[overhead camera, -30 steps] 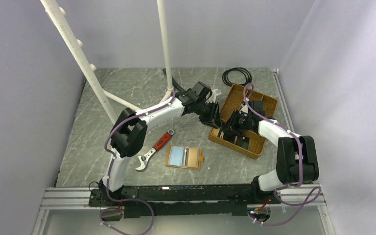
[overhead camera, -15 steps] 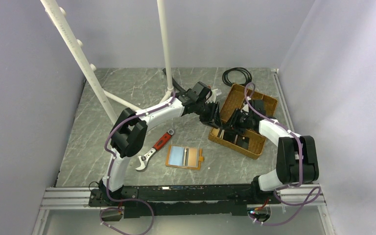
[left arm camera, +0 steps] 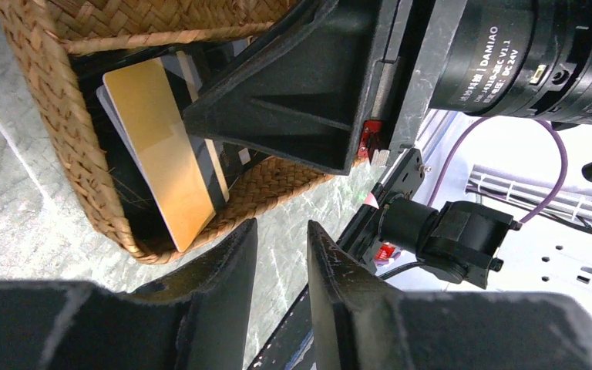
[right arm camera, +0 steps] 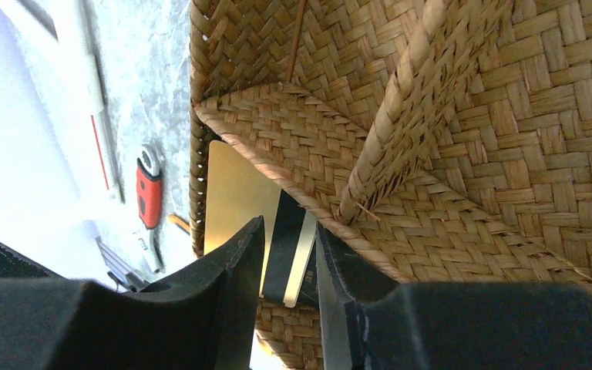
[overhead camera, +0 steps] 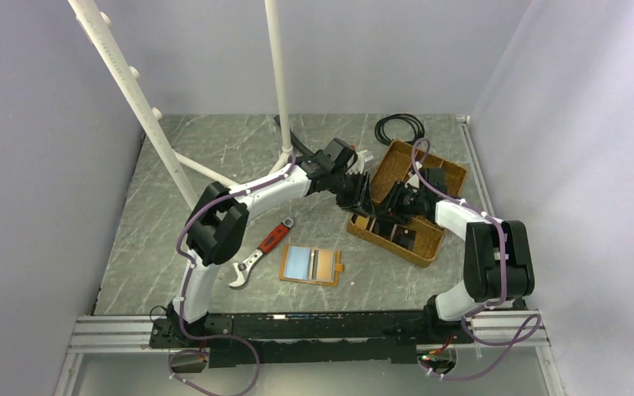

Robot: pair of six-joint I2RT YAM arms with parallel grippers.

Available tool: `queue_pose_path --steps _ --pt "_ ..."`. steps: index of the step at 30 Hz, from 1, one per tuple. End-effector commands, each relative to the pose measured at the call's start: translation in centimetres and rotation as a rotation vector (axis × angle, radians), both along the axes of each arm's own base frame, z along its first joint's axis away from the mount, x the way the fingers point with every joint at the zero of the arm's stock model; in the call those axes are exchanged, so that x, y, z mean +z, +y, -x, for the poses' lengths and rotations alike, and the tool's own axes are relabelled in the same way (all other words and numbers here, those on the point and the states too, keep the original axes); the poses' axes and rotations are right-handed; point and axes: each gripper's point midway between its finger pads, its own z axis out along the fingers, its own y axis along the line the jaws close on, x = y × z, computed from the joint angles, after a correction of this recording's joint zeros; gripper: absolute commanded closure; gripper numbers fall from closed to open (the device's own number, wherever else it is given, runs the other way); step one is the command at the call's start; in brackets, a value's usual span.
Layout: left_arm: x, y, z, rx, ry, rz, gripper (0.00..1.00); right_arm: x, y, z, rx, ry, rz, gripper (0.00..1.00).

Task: Put the credit cards into the card holder
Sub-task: Pick up the credit card from the storage box.

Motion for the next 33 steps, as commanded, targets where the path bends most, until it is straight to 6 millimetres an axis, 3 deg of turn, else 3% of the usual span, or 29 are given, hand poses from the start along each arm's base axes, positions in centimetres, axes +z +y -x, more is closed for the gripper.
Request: queue_pose_path --steps 1,8,15,20,25,33 --pt "3.3 0.0 0.0 -0.008 -0.062 0.054 0.65 -0.1 1.0 0.3 0.012 -0.006 -0.043 0.68" --pt "2.9 -0.1 -0.1 -0.008 -0.054 0.045 0.64 0.7 1.2 0.3 0.004 -0.028 -0.074 0.73" --pt "0.9 0.1 -2.1 0.006 -0.074 -0.028 0.64 -0.2 0.8 0.2 0.002 -0.006 -0.039 0.73" --pt "-1.1 0.7 -3.1 0.028 -0.12 -0.124 0.53 -0.8 0.7 0.4 0.006 0.009 -0.032 0.73" --pt "-3.1 1.4 -3.2 0.039 -0.155 -0.232 0.49 -0.8 0.7 0.3 0.007 0.007 -0.035 0.73" --pt "-3.6 0.9 -2.4 0.031 -0.154 -0.23 0.49 -0.9 0.8 0.4 0.013 0.01 -0.035 0.74"
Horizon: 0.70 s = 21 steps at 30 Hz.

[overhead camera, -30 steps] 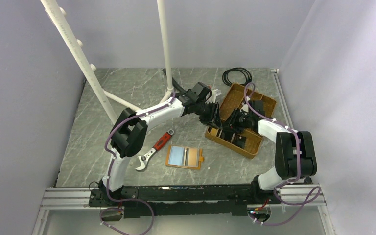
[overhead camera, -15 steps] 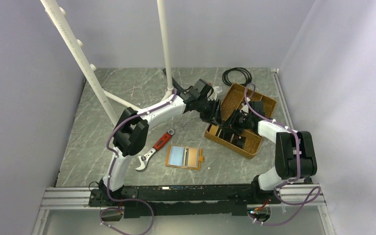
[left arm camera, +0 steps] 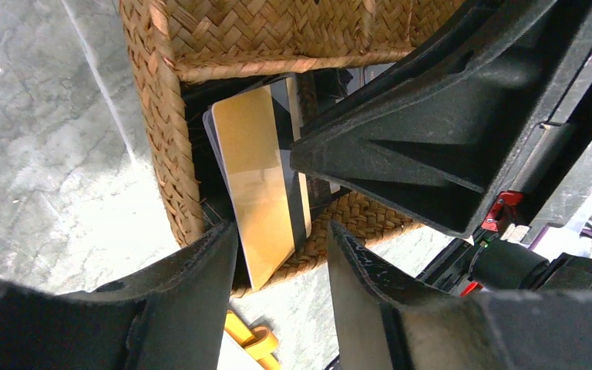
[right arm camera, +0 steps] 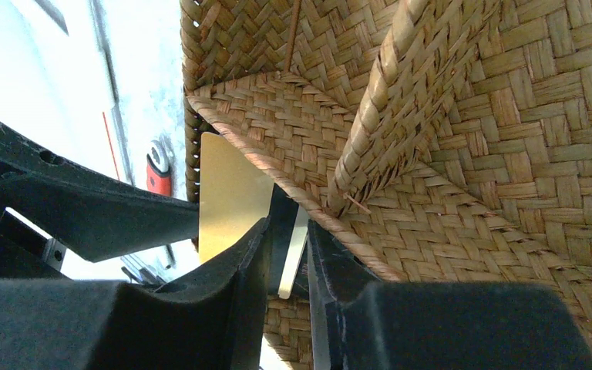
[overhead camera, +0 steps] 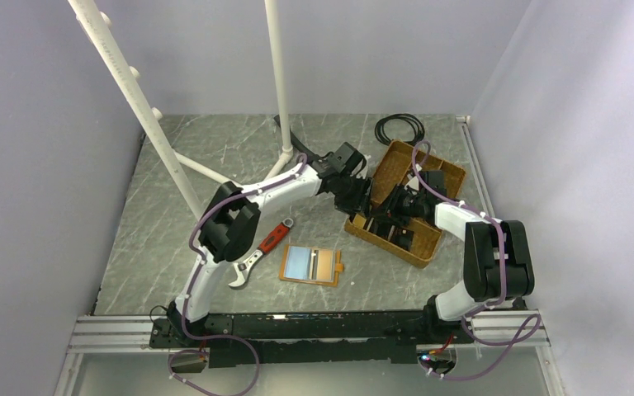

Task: Put the credit cards into the card holder
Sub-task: Pick up the credit card from the storage box.

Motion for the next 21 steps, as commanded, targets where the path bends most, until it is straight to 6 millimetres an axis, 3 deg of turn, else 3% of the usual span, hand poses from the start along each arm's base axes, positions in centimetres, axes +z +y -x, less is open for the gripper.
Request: queue_pose_path --steps 1,8,11,16,21 --pt "0.7 -0.5 0.0 -0.016 -0.045 0.004 0.49 -0.7 0.1 0.0 0.016 0.003 0.015 0.74" --pt "2.9 -1.3 0.1 -0.019 -0.082 0.05 0.6 -0.6 0.0 0.2 0.019 0.002 0.019 0.75" --pt "3.7 -2.2 0.7 -0.036 -0.021 0.124 0.67 -0.6 0.0 0.4 0.019 -0.002 0.021 0.75" --pt "2.8 -2.3 0.2 -0.015 0.085 0.186 0.7 -0.1 -0.1 0.6 0.015 -0.011 0.029 0.75" --pt "2.4 -1.7 -0.5 0.0 0.114 0.189 0.83 0.5 -0.7 0.7 0.006 -0.031 0.062 0.73"
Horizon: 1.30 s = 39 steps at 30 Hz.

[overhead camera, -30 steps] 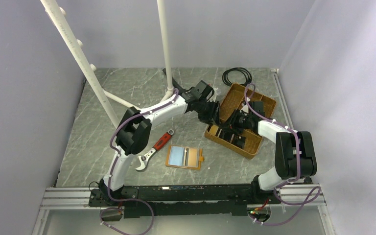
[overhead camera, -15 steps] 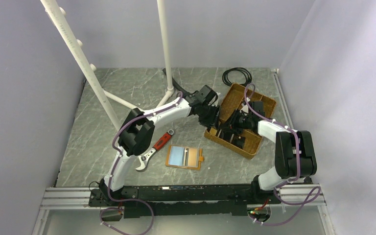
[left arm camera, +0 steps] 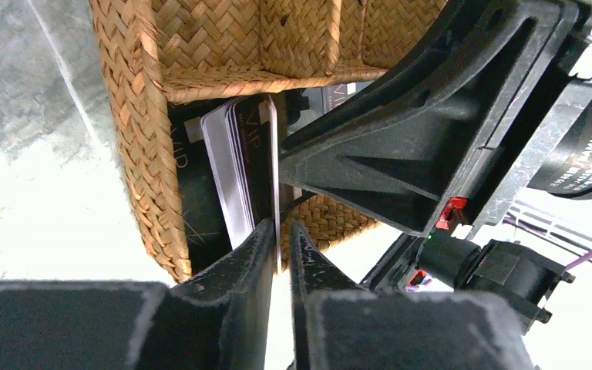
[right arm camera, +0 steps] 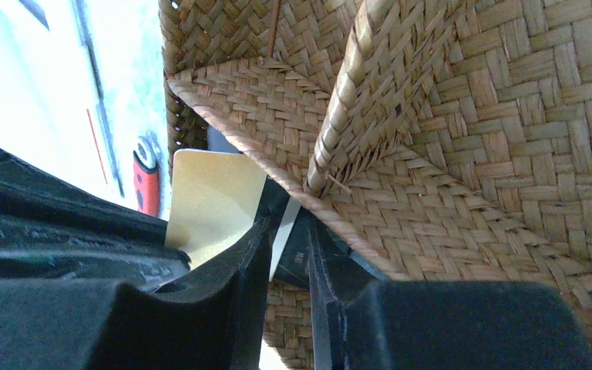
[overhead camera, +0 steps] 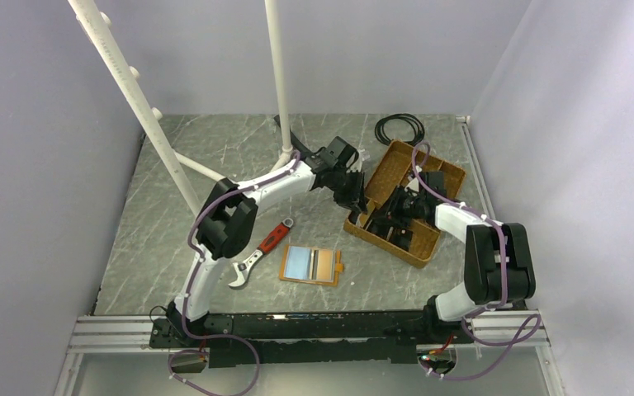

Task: Put the credit cards into the card holder
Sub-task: Pick up the credit card from the storage box.

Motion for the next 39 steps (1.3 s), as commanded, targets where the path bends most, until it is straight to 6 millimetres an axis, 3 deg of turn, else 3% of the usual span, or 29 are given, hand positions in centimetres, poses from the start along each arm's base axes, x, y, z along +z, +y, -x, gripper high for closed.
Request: queue_pose_path --steps 1,6,10,15,28,32,39 --pt "1.2 -0.9 -0.3 -0.017 0.027 0.081 0.86 0.9 -0.3 0.2 0.007 -0.044 0.036 0.73" --pt "0.9 -0.3 -0.7 -0.019 0.022 0.05 1.0 1.6 -0.9 0.4 0.002 -0.057 0.075 0.69" --pt "1.7 0.3 -1.1 -0.016 0.023 0.082 1.0 2.6 -2.3 0.8 -0.023 -0.08 0.143 0.62" --pt "2.6 0.8 -1.5 -0.007 0.082 0.185 1.0 3.6 -3.3 1.5 -0.06 -0.108 0.057 0.54" --pt "7.1 -0.1 -0.8 -0.034 0.167 0.502 1.0 4.5 -1.2 1.5 -0.049 -0.142 -0.165 0.42" --pt "8.2 -0.2 -0.5 -0.039 0.186 0.556 1.0 4.9 -1.1 1.7 -0.084 -0.153 -0.219 0.44" --pt "8.2 -0.1 -0.5 -0.038 0.201 0.564 1.0 5.7 -1.7 1.9 -0.103 -0.174 -0.243 0.75"
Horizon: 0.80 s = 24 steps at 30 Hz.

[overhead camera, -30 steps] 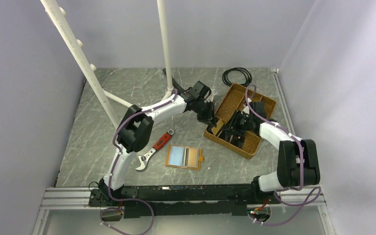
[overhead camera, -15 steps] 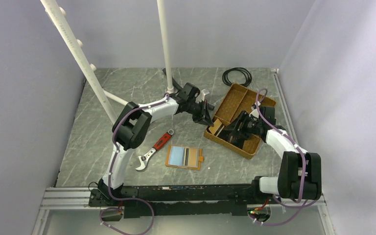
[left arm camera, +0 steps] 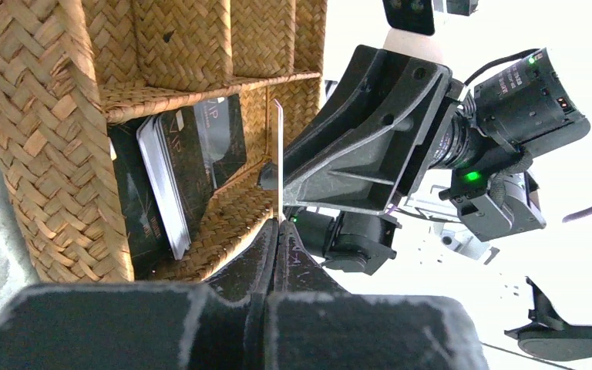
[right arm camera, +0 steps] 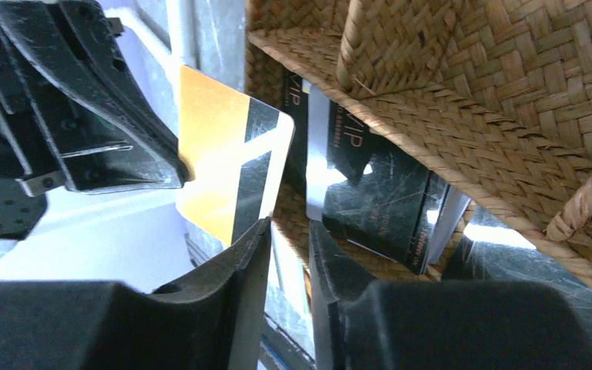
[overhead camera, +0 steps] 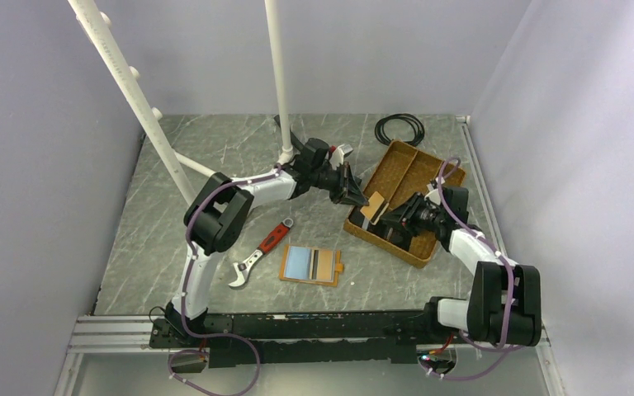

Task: Put the credit cards into the card holder
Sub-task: Pick up the credit card from the storage box.

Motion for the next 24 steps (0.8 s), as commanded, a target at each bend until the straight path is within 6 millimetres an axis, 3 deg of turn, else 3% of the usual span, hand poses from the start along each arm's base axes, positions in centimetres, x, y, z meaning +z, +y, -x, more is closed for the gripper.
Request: queue_pose_path --steps 1,11,15,24 --pt "5.1 -0.1 0.3 -0.029 -0.063 0.116 1.0 2.3 0.0 -0.8 0.002 -0.096 -0.04 0.78" --pt "5.0 -0.3 0.1 -0.027 -0.048 0.129 1.0 2.3 -0.2 -0.3 -0.01 -0.092 -0.042 0.99" --pt "4.9 -0.3 0.0 -0.025 -0.052 0.121 1.0 2.3 -0.6 -0.3 -0.011 -0.095 -0.005 0.99" --pt "4.1 -0.3 0.3 -0.022 -0.04 0.106 1.0 3.9 -0.1 -0.6 0.001 -0.137 -0.047 0.87"
